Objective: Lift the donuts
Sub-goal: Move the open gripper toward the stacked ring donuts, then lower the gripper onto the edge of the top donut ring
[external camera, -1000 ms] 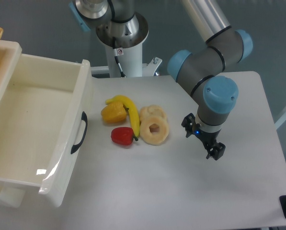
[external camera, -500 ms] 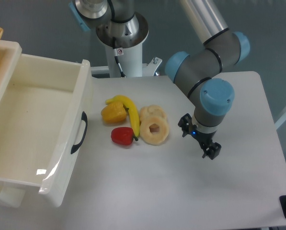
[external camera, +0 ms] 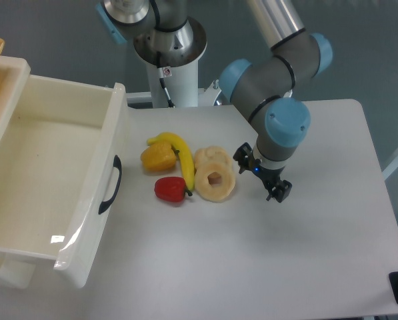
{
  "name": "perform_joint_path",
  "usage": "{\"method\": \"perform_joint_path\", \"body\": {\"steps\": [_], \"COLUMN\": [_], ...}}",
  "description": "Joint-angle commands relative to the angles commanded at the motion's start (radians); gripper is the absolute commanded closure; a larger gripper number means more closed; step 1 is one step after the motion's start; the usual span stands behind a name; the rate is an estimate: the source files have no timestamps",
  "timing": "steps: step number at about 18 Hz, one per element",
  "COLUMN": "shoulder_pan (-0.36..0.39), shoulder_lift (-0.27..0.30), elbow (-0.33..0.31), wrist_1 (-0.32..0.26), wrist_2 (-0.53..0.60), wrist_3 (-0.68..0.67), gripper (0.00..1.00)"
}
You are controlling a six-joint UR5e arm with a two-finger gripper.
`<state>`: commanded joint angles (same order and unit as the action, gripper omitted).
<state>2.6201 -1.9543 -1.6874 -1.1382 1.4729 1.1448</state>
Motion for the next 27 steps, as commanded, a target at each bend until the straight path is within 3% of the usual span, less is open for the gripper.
{"method": "perform_joint_path", "body": {"steps": [4,27], "shoulder_pan": [-0.014,-0.058], "shoulder_lift": [-0.018,-0.092], "elbow": [0.021,-0.032], "wrist_1": [0.006,0.008], "wrist_2": [-0.039,0.043], "wrist_3": [-0.147,-0.138], "gripper": [0.0,0.0]}}
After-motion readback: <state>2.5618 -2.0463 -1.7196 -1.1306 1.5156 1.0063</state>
